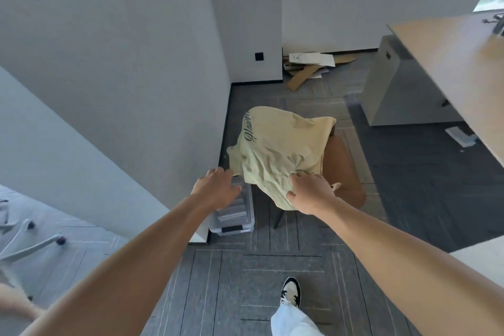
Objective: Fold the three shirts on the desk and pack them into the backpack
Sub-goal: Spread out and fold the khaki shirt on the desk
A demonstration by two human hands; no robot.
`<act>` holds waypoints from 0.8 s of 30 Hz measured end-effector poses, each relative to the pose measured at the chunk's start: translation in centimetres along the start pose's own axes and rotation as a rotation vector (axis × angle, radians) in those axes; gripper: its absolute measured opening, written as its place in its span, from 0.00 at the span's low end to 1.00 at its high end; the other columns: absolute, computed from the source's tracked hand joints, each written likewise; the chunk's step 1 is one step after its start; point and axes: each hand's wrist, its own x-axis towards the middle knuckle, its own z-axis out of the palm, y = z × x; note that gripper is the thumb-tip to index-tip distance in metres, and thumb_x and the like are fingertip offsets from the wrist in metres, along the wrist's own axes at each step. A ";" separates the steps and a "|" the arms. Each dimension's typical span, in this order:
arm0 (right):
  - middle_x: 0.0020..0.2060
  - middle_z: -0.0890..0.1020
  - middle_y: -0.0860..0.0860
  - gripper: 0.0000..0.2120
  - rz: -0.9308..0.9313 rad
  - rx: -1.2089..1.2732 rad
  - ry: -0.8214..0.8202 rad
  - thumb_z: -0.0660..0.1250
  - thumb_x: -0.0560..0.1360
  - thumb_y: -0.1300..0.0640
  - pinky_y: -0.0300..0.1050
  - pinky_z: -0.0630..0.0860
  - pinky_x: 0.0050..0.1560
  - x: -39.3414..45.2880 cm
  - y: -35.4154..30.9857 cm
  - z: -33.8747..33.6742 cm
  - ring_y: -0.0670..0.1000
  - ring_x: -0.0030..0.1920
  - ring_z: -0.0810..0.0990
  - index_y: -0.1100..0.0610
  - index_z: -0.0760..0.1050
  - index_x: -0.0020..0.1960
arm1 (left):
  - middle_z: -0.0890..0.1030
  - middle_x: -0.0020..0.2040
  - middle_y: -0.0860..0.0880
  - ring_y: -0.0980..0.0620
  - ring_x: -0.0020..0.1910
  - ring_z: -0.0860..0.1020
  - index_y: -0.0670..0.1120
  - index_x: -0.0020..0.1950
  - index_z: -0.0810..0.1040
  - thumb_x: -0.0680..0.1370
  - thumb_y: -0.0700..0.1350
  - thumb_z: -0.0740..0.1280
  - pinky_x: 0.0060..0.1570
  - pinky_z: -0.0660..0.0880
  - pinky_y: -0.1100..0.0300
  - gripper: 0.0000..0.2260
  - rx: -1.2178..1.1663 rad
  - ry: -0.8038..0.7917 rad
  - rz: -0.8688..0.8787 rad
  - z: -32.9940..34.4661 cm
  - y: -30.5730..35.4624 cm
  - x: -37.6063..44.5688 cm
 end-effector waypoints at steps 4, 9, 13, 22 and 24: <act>0.61 0.79 0.54 0.17 -0.039 0.036 0.010 0.59 0.83 0.48 0.54 0.75 0.65 7.3 -0.1 -1.1 0.57 0.63 0.78 0.58 0.73 0.65 | 0.75 0.61 0.45 0.44 0.62 0.74 0.45 0.64 0.72 0.84 0.56 0.61 0.54 0.73 0.48 0.16 -0.008 -0.001 -0.022 -1.9 -2.0 5.9; 0.66 0.78 0.55 0.20 -0.040 0.030 0.004 0.60 0.83 0.48 0.57 0.69 0.73 14.1 -1.5 -1.6 0.58 0.69 0.75 0.58 0.72 0.70 | 0.75 0.65 0.46 0.44 0.67 0.73 0.46 0.68 0.72 0.83 0.55 0.62 0.60 0.73 0.46 0.18 -0.121 -0.005 -0.035 -2.4 -3.9 11.3; 0.65 0.78 0.53 0.19 -0.015 0.037 -0.017 0.60 0.83 0.47 0.57 0.70 0.71 18.3 -3.6 -0.8 0.56 0.67 0.76 0.56 0.73 0.69 | 0.74 0.70 0.46 0.45 0.70 0.71 0.46 0.73 0.70 0.83 0.56 0.62 0.66 0.72 0.45 0.22 -0.160 -0.007 -0.004 -2.3 -6.5 15.4; 0.64 0.81 0.49 0.21 0.298 0.241 0.113 0.68 0.80 0.44 0.52 0.76 0.67 26.0 -7.8 3.0 0.52 0.63 0.79 0.55 0.76 0.67 | 0.74 0.65 0.48 0.46 0.65 0.72 0.51 0.72 0.73 0.81 0.55 0.62 0.61 0.76 0.41 0.20 -0.258 -0.109 0.176 -0.6 -12.4 28.9; 0.59 0.83 0.48 0.19 0.399 0.276 0.163 0.70 0.79 0.43 0.50 0.77 0.64 27.6 -8.4 4.5 0.51 0.58 0.80 0.54 0.78 0.63 | 0.74 0.66 0.47 0.45 0.66 0.72 0.49 0.72 0.73 0.81 0.53 0.64 0.62 0.75 0.42 0.20 -0.287 -0.129 0.223 0.5 -12.9 31.9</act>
